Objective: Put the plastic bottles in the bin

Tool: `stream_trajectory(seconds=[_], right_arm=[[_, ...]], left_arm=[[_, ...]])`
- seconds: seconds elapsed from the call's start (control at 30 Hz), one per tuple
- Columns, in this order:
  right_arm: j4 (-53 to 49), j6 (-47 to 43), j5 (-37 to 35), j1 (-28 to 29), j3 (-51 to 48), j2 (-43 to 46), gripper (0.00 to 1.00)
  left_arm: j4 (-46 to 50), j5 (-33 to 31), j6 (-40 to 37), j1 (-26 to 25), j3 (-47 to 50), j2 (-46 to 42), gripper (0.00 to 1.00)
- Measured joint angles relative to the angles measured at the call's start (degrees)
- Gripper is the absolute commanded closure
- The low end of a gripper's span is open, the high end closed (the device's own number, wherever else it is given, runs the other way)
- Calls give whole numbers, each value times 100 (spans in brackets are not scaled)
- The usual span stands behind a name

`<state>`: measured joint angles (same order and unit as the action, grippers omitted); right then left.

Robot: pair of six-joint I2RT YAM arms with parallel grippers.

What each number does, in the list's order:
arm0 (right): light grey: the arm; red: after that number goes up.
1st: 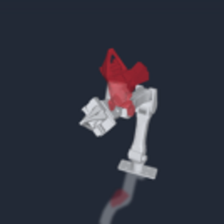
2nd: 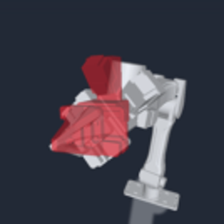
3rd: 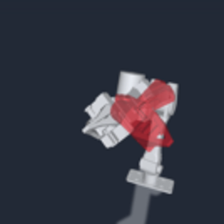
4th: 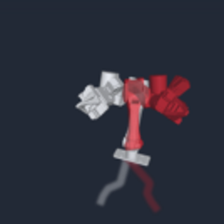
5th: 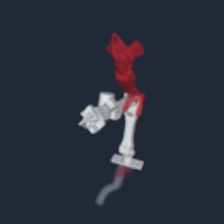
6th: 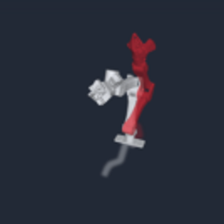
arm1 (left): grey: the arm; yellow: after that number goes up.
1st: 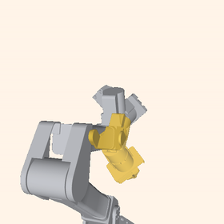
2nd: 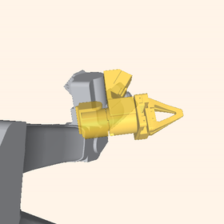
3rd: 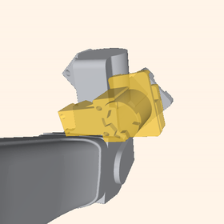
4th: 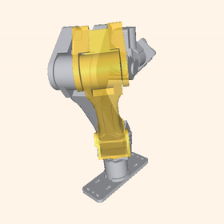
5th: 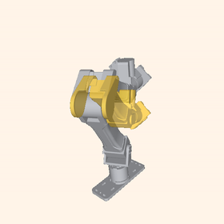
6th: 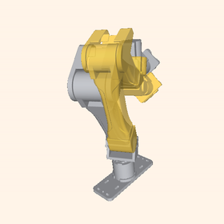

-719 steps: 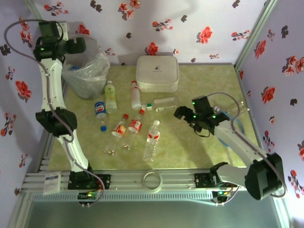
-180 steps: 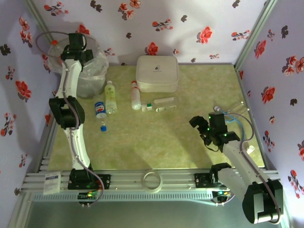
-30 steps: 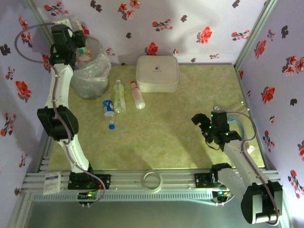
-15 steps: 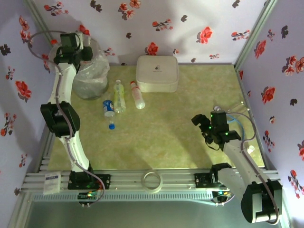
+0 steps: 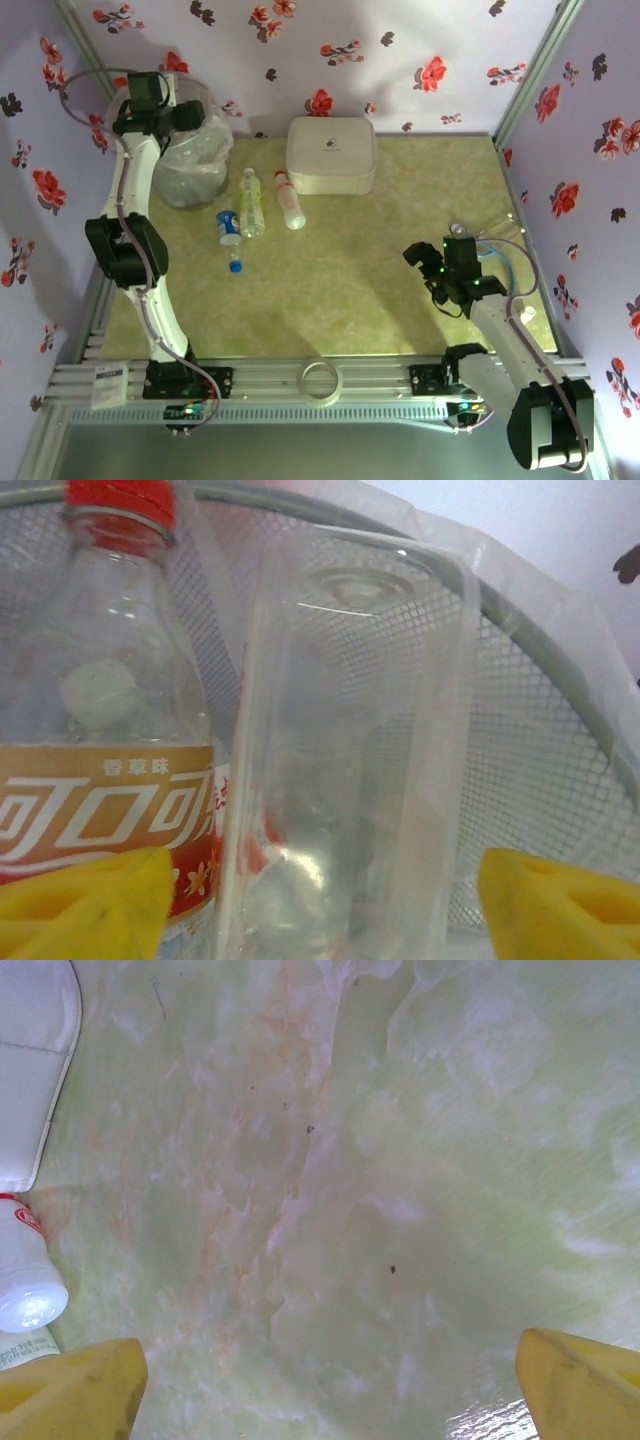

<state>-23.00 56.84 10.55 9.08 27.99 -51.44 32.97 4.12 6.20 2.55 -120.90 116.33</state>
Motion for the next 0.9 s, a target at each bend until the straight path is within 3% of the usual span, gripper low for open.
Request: stream_trajectory(seconds=[0.2, 0.47, 0.7, 0.9], right_arm=[[28, 17, 0, 0, 0, -74, 4], [87, 15, 2, 2, 2, -273, 4], [229, 17, 37, 2, 2, -398, 4], [208, 15, 42, 2, 2, -369, 4]], left_arm=[[354, -2, -68, -9, -614, -24, 1], [387, -271, -216, -323, -297, -835, 0], [219, -981, -516, -1506, 275, -2022, 2], [-358, -1322, -295, -2420, 1469, -2599, 5]])
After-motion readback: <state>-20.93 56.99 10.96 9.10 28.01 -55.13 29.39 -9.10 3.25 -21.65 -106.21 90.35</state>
